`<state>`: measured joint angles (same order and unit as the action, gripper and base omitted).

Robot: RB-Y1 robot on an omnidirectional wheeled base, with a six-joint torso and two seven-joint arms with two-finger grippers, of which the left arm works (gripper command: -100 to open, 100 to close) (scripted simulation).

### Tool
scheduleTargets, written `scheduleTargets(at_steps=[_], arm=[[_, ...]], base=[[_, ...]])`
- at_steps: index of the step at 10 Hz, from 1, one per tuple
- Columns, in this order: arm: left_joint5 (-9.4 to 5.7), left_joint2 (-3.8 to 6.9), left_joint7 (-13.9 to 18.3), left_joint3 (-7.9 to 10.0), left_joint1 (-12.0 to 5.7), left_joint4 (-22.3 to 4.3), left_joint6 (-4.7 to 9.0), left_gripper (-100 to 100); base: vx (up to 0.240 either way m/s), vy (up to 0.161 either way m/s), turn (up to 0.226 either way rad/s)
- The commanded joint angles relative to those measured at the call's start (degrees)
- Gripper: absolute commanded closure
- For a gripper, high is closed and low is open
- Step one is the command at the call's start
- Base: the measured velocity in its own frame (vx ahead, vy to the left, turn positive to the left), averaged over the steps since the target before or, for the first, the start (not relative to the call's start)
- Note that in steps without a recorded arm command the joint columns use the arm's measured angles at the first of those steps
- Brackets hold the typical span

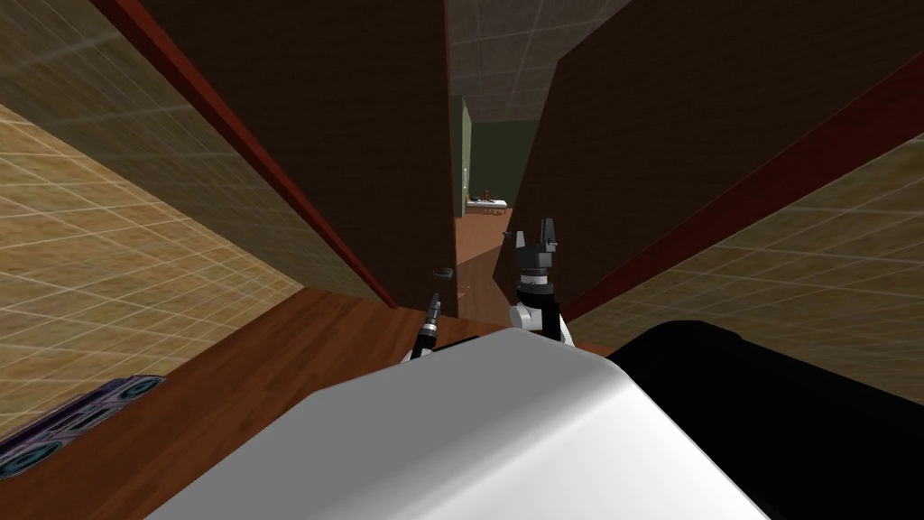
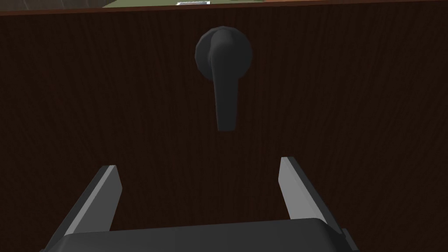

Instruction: Push the door open

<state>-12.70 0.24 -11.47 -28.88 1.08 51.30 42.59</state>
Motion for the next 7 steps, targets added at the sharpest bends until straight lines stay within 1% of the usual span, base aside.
scheduleTargets(at_steps=[1,2,3,5,6,7], arm=[[-0.25,-0.67,-0.04,-0.74,-0.57,-1.85,0.41,-100],[-0.36,-1.08,-0.07,-1.07,-0.86,-2.74,0.6,-100],[-0.36,-1.08,-0.07,-1.07,-0.86,-2.74,0.6,-100],[-0.66,-2.19,-0.15,-1.93,-1.61,-5.07,1.11,-100],[-0.79,-2.83,-0.18,-2.34,-1.96,-6.17,1.35,-100],[-0.71,-2.32,-0.09,-2.1,-1.62,-5.2,1.07,-100]], base=[[0.113,0.145,-0.113],[0.095,0.134,-0.075],[0.055,0.075,-0.019],[0.077,0.074,-0.079],[0.107,0.126,-0.097],[0.049,0.061,-0.026]])
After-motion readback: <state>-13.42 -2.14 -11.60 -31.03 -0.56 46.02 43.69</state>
